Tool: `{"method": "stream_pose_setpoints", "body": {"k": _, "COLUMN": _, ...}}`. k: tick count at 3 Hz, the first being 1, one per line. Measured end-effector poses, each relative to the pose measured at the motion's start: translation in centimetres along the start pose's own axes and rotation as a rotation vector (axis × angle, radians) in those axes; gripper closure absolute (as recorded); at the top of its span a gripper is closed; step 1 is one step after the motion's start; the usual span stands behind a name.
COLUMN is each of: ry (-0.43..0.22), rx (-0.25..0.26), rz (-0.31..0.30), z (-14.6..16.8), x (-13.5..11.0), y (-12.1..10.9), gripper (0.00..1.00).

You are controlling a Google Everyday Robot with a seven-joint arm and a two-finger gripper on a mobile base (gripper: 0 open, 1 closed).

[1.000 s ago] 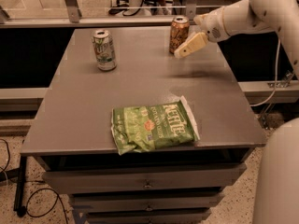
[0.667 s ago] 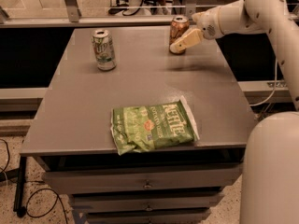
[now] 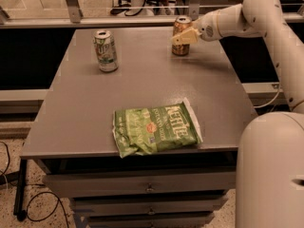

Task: Pick orange can

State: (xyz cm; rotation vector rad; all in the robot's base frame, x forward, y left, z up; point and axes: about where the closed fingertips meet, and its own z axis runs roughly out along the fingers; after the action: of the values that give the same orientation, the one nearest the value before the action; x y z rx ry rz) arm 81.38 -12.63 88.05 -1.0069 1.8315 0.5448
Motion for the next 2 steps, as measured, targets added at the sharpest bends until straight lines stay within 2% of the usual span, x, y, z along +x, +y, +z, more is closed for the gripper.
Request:
{"method": "stream_pose_setpoints", "body": {"k": 1, "ry": -0.008, "rx": 0.007, "rz": 0.027, "z": -0.7, "x": 0.0, "y": -0.3, "gripper": 0.65}}
{"method": "stream_pose_setpoints", "body": {"k": 2, "ry": -0.037, "rx": -0.001, "rz": 0.046, "z": -3.0, "x": -0.9, "y": 0.5, "gripper": 0.88}}
